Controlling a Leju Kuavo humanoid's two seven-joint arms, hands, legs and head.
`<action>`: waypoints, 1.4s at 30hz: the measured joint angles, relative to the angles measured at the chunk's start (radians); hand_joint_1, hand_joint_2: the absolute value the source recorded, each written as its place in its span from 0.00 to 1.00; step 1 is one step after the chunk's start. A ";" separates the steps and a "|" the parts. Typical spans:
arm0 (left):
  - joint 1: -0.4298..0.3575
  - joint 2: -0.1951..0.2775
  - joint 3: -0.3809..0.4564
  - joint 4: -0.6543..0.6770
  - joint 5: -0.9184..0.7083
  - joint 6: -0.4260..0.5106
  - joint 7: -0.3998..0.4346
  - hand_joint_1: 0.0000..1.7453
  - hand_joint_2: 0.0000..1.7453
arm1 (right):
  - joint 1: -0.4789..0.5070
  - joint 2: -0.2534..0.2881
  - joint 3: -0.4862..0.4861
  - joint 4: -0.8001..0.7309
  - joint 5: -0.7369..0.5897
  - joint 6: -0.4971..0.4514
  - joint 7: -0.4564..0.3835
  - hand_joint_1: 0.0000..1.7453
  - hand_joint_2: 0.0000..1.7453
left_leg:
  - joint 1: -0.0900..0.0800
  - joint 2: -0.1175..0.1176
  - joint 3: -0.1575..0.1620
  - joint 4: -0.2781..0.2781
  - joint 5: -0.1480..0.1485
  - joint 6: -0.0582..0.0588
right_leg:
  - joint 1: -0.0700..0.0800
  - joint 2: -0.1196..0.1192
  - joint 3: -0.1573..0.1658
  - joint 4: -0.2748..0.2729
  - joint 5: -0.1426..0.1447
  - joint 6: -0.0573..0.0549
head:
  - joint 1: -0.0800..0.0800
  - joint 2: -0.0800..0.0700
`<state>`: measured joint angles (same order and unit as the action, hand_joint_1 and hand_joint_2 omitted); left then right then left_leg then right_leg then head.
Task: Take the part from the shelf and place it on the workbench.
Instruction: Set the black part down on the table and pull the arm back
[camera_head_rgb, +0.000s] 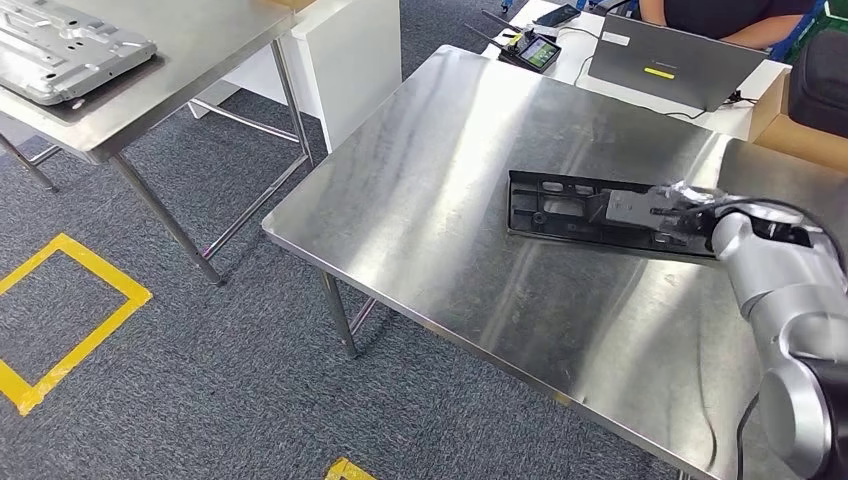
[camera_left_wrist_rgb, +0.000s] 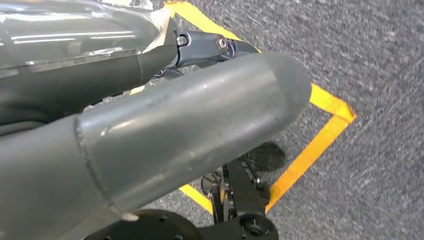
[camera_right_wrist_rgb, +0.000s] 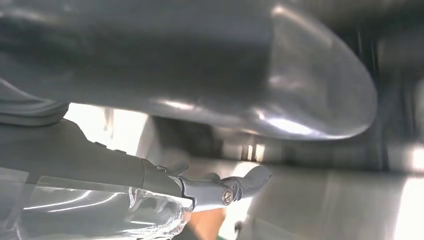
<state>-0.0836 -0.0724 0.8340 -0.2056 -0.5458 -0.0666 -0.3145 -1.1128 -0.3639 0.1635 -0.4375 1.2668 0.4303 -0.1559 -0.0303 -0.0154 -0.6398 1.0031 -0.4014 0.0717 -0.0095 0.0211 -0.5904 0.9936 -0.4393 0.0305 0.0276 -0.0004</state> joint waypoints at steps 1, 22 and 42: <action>0.000 0.001 0.003 0.000 0.002 0.001 -0.001 0.00 0.00 | -0.024 -0.002 0.006 -0.006 -0.011 -0.001 0.001 0.00 0.00 | 0.000 0.000 -0.001 0.000 0.000 0.000 | 0.000 0.000 0.000 0.000 0.000 0.000 | 0.000 0.000; 0.011 -0.015 0.074 0.000 0.021 0.031 -0.045 0.00 0.00 | 0.181 0.069 -0.021 -0.661 -0.748 -0.819 -0.135 0.00 0.00 | 0.000 -0.006 0.000 0.000 0.000 0.000 | 0.003 -0.007 0.000 -0.001 -0.003 0.002 | 0.000 0.000; 0.009 -0.027 0.133 0.000 0.016 0.081 0.045 0.00 0.00 | 1.040 0.371 0.025 -1.148 -1.158 -0.858 -0.475 0.00 0.00 | -0.002 -0.010 0.002 0.005 -0.016 0.004 | -0.006 -0.009 0.007 -0.006 -0.011 0.007 | 0.000 0.000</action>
<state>-0.0746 -0.0998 0.9671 -0.2056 -0.5296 0.0144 -0.2692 -0.0733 0.0072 0.1888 -1.5852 0.1084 -0.4275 -0.6313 -0.0320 -0.0255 -0.6380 1.0080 -0.4170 0.0762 -0.0158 0.0125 -0.5835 0.9880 -0.4504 0.0374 0.0271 -0.0004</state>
